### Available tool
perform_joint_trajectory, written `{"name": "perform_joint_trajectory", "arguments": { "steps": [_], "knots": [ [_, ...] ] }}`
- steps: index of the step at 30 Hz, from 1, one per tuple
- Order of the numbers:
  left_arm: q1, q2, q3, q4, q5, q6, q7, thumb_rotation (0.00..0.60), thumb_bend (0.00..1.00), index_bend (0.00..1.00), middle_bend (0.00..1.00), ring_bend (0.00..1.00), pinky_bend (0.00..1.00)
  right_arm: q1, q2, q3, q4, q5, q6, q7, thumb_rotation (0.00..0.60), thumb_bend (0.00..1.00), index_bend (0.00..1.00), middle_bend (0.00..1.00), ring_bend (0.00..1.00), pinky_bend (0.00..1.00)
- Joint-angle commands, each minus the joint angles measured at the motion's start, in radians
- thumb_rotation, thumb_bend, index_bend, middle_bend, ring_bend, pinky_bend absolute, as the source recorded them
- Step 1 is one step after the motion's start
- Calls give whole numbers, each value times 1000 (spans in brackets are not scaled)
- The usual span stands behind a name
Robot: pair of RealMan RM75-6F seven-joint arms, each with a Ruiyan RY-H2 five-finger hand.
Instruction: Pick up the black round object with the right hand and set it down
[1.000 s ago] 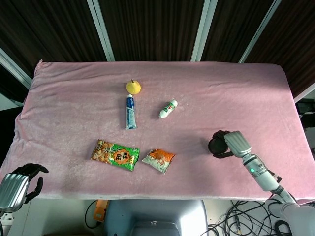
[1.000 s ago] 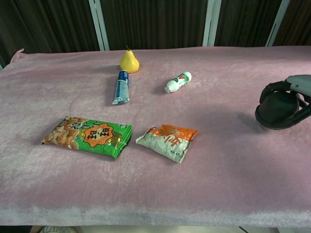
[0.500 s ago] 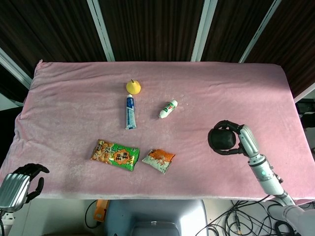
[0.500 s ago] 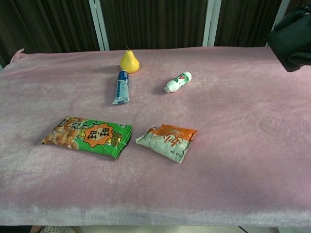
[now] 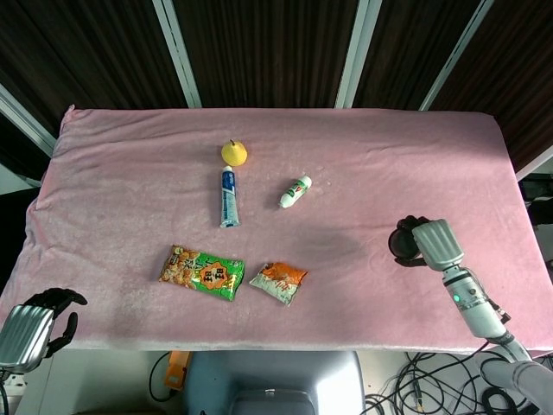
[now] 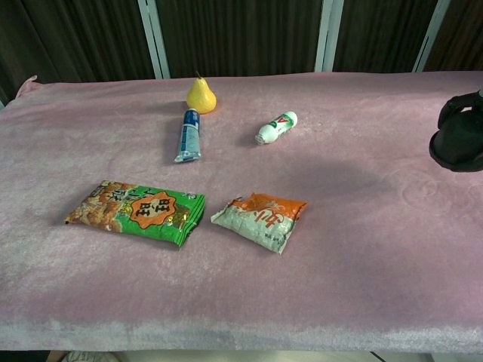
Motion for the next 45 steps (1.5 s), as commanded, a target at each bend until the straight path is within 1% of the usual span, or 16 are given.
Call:
{"name": "perform_joint_trajectory", "arguments": {
  "steps": [1, 3, 4, 7, 8, 11, 14, 18, 20, 25, 28, 31, 34, 39, 42, 45],
  "knots": [
    [1, 0, 1, 0, 2, 1, 0, 600, 571, 456, 440, 352, 488, -24, -40, 70, -8, -39, 228, 346, 600, 216, 773, 621, 677, 866],
    [0, 0, -1, 1, 1, 2, -1, 600, 571, 455, 440, 352, 488, -29, -80, 95, 36, -61, 340, 495, 600, 217, 773, 621, 678, 866],
    [-1, -1, -1, 2, 1, 1, -2, 600, 572, 455, 440, 352, 488, -30, -102, 108, 63, -74, 405, 592, 600, 217, 773, 621, 678, 866],
    [-1, 0, -2, 1, -1, 1, -2, 600, 572, 455, 440, 353, 488, -32, -140, 133, 122, -100, 543, 805, 600, 217, 770, 621, 678, 866],
    [-1, 0, -2, 1, -1, 1, -2, 600, 571, 455, 440, 353, 489, -33, -150, 142, 134, -99, 575, 854, 600, 217, 768, 621, 678, 865],
    [-2, -1, -1, 0, -1, -2, 4, 600, 572, 455, 440, 353, 488, -36, -173, 170, 165, -86, 636, 951, 600, 217, 764, 621, 677, 864],
    [-2, -1, 2, -1, 5, -4, 7, 600, 571, 456, 440, 352, 488, -37, -182, 176, 195, -76, 641, 966, 600, 217, 764, 621, 677, 864],
    [-2, -2, 2, -1, 4, -5, 8, 600, 572, 455, 440, 352, 488, -35, -173, 152, 220, -73, 572, 918, 600, 217, 764, 621, 677, 864],
    [-2, -1, 2, -2, 2, -6, 9, 600, 572, 455, 440, 352, 488, -34, -155, 118, 226, -80, 493, 842, 600, 217, 764, 621, 677, 864],
    [-4, 0, 3, -3, 1, -11, 9, 600, 572, 455, 440, 352, 489, -11, -93, 14, 215, -127, 280, 583, 600, 217, 764, 621, 674, 864],
    [-5, 0, 2, -4, -3, -12, 7, 600, 572, 455, 440, 352, 488, 10, -93, -18, 246, -144, 193, 391, 600, 217, 760, 621, 665, 863],
    [-4, 1, 1, -3, -1, -10, 6, 600, 572, 455, 440, 352, 489, 26, -112, -30, 263, -144, 128, 276, 600, 217, 759, 621, 657, 857],
    [-5, 1, 2, -2, -2, -11, 3, 600, 572, 455, 440, 352, 489, 43, -121, -40, 258, -141, 74, 277, 600, 217, 756, 621, 649, 849],
    [-6, 2, 1, -2, -3, -11, -1, 600, 572, 455, 440, 352, 488, 73, -135, -61, 275, -144, -14, 266, 600, 217, 736, 621, 607, 785],
    [-4, 3, 0, -1, -2, -7, -5, 600, 572, 454, 440, 352, 489, 83, -150, -73, 292, -145, -56, 258, 600, 217, 729, 610, 557, 738],
    [-4, 3, 0, 0, -3, -7, -7, 600, 572, 454, 440, 352, 489, 89, -162, -88, 306, -146, -98, 274, 600, 217, 713, 542, 462, 657]
  ]
}}
